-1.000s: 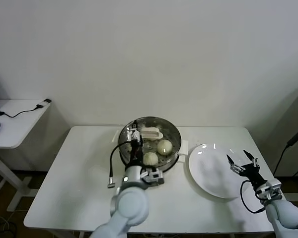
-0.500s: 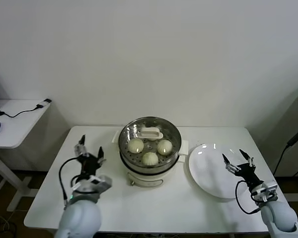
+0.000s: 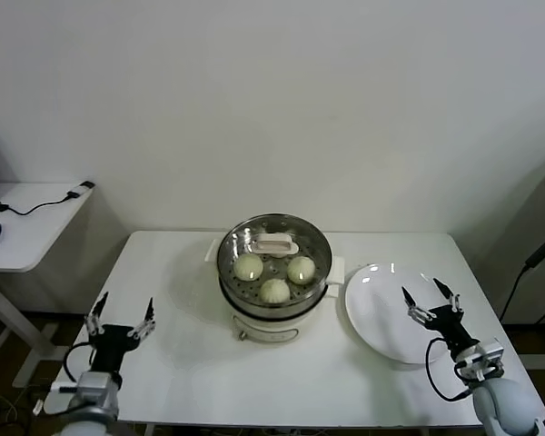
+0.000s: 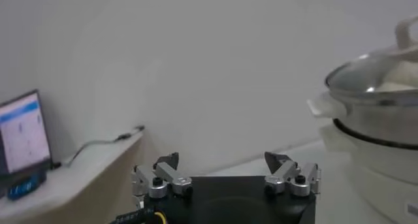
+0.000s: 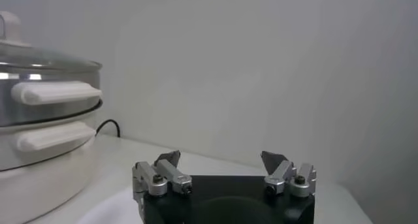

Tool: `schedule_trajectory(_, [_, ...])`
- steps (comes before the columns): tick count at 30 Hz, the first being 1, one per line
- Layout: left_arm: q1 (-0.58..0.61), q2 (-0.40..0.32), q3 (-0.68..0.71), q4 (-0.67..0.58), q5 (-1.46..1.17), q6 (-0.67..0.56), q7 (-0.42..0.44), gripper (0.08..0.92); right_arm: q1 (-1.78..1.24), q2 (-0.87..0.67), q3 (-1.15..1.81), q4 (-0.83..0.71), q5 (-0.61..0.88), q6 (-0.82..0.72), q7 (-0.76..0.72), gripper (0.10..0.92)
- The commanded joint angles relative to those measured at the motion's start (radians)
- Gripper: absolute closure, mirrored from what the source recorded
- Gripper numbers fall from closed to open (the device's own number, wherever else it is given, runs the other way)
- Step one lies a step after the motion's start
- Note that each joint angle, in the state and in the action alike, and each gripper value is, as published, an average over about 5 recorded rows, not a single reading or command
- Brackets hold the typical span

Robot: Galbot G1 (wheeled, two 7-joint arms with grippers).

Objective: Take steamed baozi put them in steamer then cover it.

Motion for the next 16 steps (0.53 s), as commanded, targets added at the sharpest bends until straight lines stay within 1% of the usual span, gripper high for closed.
schedule_trajectory(1, [0.111, -0.049, -0.136, 0.044, -0.299, -0.21, 0.032, 0.177, -0.03, 0.024, 0.018, 0.016, -0.011, 0.013, -0.002, 0.203])
schedule_trajectory(16, [0.098, -0.041, -0.13, 0.02, -0.245, -0.203, 0.073, 0.177, -0.049, 0.042, 0.036, 0.032, -0.014, 0.016, 0.003, 0.203])
